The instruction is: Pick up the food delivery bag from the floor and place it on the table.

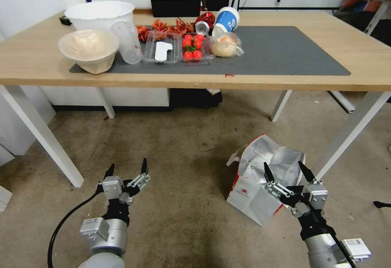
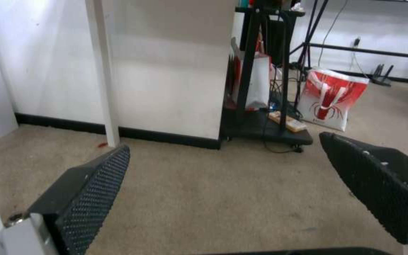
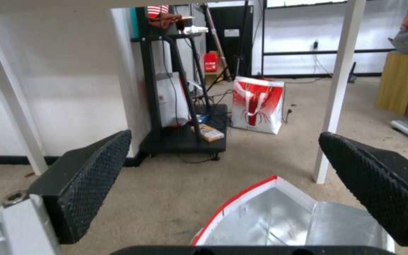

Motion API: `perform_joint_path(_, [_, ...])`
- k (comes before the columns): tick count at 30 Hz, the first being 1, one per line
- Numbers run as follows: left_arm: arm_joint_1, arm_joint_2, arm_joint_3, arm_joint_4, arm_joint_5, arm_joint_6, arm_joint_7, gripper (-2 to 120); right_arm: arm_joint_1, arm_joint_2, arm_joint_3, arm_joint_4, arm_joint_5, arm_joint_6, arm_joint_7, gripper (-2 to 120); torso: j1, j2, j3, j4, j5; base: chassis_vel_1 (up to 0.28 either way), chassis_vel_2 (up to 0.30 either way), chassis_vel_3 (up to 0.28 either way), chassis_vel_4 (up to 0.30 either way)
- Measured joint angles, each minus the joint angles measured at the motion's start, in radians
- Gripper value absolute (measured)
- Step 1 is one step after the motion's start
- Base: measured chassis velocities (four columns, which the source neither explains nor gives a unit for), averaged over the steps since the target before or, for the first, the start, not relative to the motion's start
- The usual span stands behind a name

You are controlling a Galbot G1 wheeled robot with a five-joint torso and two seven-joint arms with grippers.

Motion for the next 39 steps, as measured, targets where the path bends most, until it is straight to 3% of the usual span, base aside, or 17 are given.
perform_joint_path(39, [0.001,0.003,0.002,-0.004,-0.001,-0.003,0.0,100,-0.003,0.0,0.001,0.004,0.0,0.003,-0.002,100,-0.02,-0.157,-0.137,0.0,0.0,0.0,0.0,0.0,0.0])
